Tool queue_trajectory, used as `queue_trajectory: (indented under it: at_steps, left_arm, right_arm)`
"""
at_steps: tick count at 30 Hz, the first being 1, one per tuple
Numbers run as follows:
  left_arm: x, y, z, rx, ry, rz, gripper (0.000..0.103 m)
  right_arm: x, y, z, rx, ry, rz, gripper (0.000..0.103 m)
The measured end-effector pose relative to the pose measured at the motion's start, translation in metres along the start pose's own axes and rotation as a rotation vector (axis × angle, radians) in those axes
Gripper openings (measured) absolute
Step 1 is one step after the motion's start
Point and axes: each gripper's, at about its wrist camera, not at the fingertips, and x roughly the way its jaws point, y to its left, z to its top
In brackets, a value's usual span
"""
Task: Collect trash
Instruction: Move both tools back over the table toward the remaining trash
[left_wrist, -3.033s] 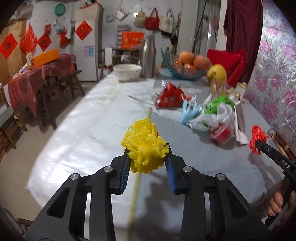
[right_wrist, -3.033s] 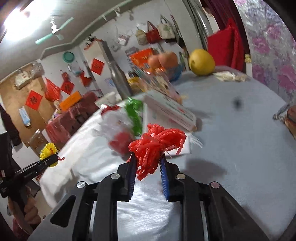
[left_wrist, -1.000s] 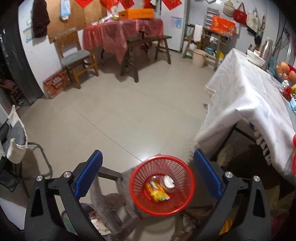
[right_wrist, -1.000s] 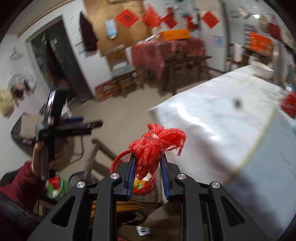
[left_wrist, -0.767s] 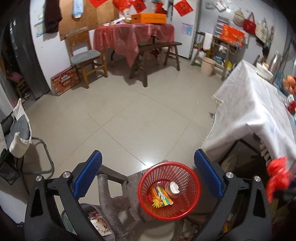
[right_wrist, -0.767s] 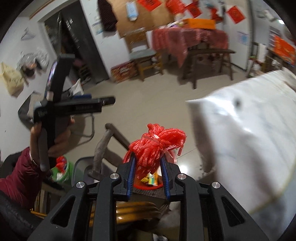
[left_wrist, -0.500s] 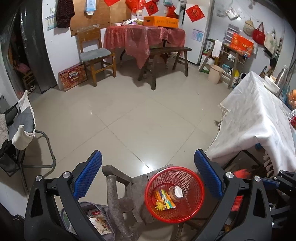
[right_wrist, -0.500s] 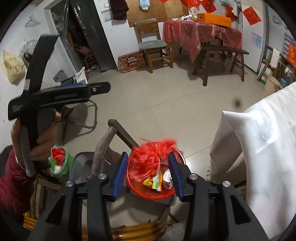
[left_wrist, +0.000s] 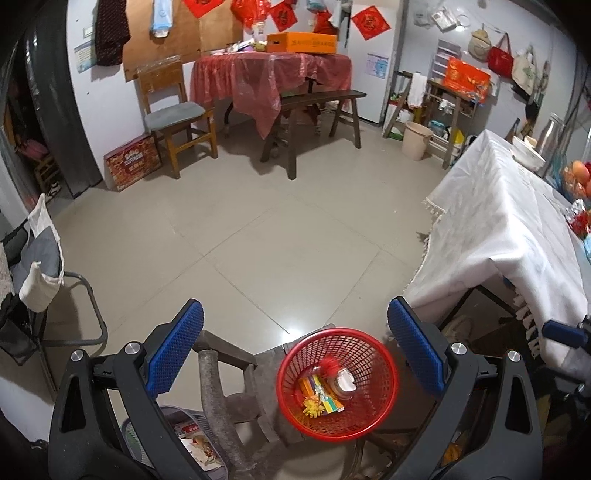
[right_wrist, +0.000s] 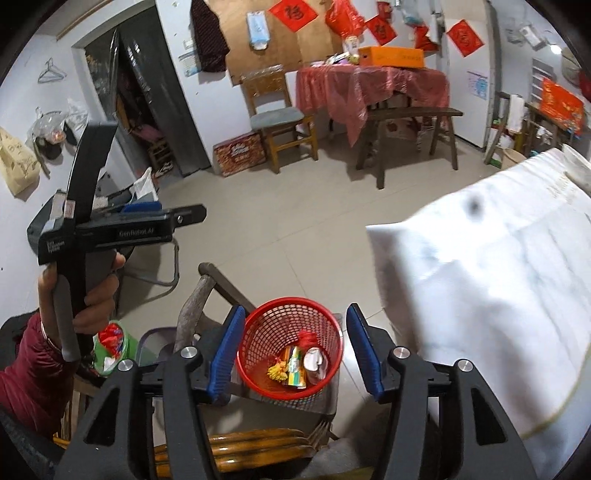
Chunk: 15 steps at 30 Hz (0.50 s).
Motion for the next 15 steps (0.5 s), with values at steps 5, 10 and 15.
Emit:
queue_trajectory:
  at_steps: [5, 10, 15]
  left_arm:
    - [-0.004, -0.018, 0.0, 0.026, -0.004, -0.021, 0.096]
    - [-0.011, -0.036, 0.0, 0.055, -0.017, -0.049, 0.096]
    - [-0.015, -0.06, 0.001, 0.093, -0.023, -0.082, 0.096]
  right_arm:
    - [-0.025, -0.015, -0.006, 0.031, -0.056, -0.035, 0.059]
    - [-0.05, -0.036, -0.017, 0.074, -0.108, -0.082, 0.063]
    - [-0.083, -0.067, -0.032, 0.153, -0.17, -0.138, 0.067]
